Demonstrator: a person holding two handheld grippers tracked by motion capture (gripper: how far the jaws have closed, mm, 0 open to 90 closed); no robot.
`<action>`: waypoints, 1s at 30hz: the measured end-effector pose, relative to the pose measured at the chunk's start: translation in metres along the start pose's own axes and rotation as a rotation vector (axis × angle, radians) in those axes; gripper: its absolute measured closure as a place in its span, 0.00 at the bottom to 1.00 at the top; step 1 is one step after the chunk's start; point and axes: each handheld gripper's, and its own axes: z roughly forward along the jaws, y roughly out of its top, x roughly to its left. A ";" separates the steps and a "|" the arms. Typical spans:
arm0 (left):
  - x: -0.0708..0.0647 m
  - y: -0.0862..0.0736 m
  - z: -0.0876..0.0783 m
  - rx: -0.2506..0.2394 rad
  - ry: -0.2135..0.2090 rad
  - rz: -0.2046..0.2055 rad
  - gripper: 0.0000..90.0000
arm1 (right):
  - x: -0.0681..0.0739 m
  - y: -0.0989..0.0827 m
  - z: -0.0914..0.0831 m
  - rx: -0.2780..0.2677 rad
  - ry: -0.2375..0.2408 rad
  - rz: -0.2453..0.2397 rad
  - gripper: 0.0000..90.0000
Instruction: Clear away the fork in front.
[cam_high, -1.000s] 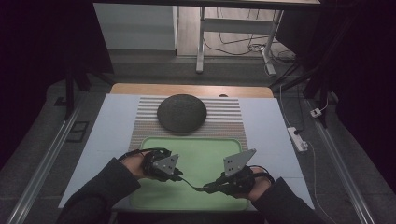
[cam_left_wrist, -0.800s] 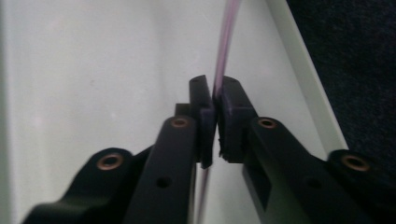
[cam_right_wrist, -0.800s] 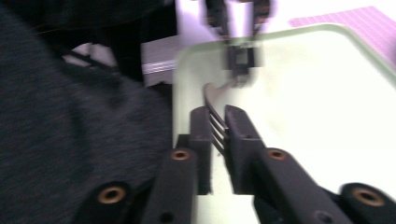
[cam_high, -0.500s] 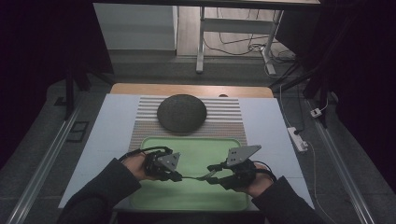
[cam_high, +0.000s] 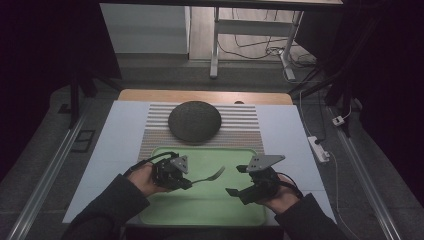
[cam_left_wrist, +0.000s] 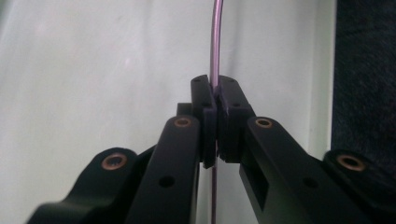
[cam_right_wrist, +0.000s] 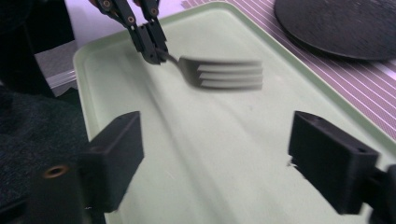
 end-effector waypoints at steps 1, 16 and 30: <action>0.001 -0.002 -0.001 -0.002 0.000 -0.027 0.96 | 0.000 -0.001 -0.001 0.007 -0.013 0.013 0.15; 0.000 -0.036 -0.016 -0.006 0.151 -0.466 0.96 | 0.012 -0.034 -0.020 0.050 -0.148 0.068 0.00; -0.004 -0.056 -0.008 0.010 0.177 -0.742 0.96 | 0.020 -0.057 -0.044 0.035 -0.225 0.097 0.00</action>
